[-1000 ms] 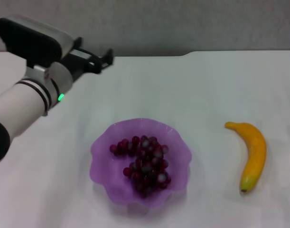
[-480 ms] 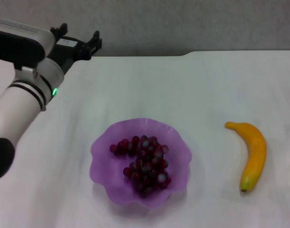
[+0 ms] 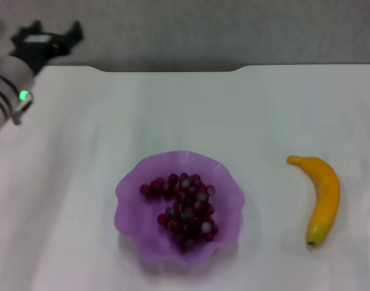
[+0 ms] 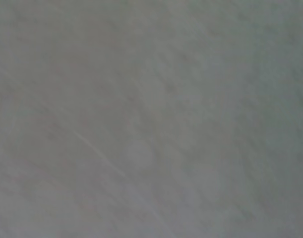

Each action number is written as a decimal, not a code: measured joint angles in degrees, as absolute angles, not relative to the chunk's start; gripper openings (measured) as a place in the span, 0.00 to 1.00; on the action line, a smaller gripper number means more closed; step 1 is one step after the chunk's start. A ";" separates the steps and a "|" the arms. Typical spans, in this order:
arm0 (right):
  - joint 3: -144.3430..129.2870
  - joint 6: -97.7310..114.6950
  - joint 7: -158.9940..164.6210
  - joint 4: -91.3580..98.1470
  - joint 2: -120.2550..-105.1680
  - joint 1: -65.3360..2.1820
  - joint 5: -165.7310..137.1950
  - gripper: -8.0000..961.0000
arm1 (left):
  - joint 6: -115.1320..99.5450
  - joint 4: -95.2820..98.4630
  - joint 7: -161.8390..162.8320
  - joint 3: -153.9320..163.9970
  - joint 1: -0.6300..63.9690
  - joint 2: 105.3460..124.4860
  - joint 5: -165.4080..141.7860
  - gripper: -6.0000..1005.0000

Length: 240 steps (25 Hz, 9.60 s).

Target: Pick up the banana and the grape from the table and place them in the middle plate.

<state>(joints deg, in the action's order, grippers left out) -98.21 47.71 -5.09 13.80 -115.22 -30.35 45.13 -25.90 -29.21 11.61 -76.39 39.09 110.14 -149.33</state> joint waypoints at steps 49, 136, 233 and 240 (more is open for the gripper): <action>-80.25 -31.37 -26.17 59.44 -115.21 -23.06 40.54 0.93 | -32.85 -19.58 2.82 -84.91 38.73 113.90 -151.28 0.89; -95.96 -22.13 -26.49 62.45 -115.15 -14.55 50.45 0.54 | -32.42 -19.51 2.20 -85.52 37.15 114.26 -152.67 0.89; -111.66 40.94 -20.67 42.16 -115.14 -18.00 54.40 0.94 | -33.82 -19.41 1.26 -85.52 37.74 114.82 -152.56 0.89; -112.17 52.99 -6.29 27.18 -115.12 -21.99 54.36 0.93 | -34.80 -19.22 0.50 -85.52 37.96 115.63 -152.58 0.89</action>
<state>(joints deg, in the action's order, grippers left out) -112.17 52.99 -6.29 27.18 -115.12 -21.99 54.36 -34.80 -19.22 0.50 -85.52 37.96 115.63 -152.58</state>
